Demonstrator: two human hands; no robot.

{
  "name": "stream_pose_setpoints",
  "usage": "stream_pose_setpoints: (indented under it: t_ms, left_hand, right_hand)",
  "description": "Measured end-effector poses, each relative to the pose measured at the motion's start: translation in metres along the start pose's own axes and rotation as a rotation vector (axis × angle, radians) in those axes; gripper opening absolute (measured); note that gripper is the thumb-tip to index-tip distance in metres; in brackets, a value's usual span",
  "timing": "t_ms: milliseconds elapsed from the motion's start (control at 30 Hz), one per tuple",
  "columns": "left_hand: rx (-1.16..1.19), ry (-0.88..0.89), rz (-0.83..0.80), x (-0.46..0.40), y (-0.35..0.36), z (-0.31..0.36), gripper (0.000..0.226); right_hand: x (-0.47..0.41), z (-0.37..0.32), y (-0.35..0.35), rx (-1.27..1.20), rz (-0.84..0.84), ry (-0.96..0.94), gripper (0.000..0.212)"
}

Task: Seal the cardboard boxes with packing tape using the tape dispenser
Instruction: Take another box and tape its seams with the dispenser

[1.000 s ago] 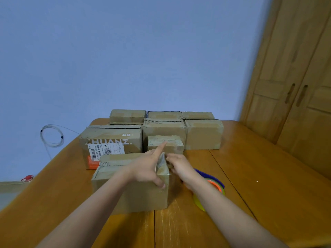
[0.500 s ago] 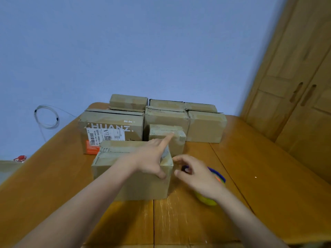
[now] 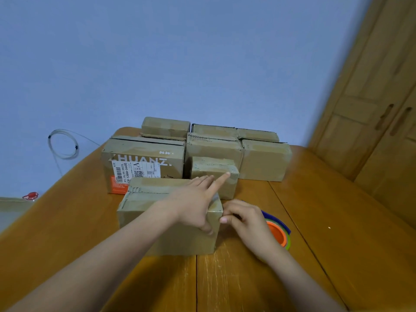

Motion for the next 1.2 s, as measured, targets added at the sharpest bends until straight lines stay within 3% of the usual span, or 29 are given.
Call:
stream_pose_setpoints:
  t_ms: [200,367,500,633,733,833,933,1133,1200]
  left_hand:
    - [0.026,0.012,-0.001,0.000,-0.001,-0.002,0.137]
    - [0.030,0.012,-0.007,0.000,0.000,-0.002,0.137]
    - [0.038,0.015,-0.004,-0.001,0.001,-0.002,0.136]
    - [0.065,0.025,-0.005,-0.001,0.001,-0.001,0.135]
    - [0.111,0.021,0.001,-0.003,-0.002,-0.004,0.136]
    - [0.154,0.002,-0.013,-0.005,-0.003,-0.006,0.137]
    - [0.191,-0.018,-0.029,-0.006,-0.002,-0.008,0.139]
    - [0.223,-0.034,-0.003,-0.008,-0.002,-0.011,0.141]
    - [0.224,-0.029,0.008,-0.009,-0.001,-0.012,0.139]
  right_hand:
    - [-0.007,0.013,0.002,-0.240,-0.024,0.058,0.022]
    - [-0.011,0.019,0.001,-0.131,-0.038,0.039,0.014]
    - [-0.019,0.026,-0.004,-0.027,-0.021,0.097,0.023]
    - [-0.038,0.035,0.003,0.017,-0.129,0.191,0.034]
    - [-0.042,0.035,0.008,0.015,-0.185,0.200,0.032]
    - [-0.028,0.036,-0.001,0.031,-0.018,0.217,0.018]
    - [-0.007,0.027,-0.014,-0.031,0.227,0.246,0.029]
    - [0.027,0.006,0.030,-0.253,0.054,0.407,0.093]
    - [0.034,0.005,0.043,-0.273,-0.001,0.447,0.105]
Point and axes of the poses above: each hand's wrist, its own x-axis away from the middle knuckle, its own y-axis out of the palm, z = x × y, the point moved 6 cm from there along -x, towards the middle knuckle, and after that the axes turned 8 degrees about -x, right-handed, at the moved point
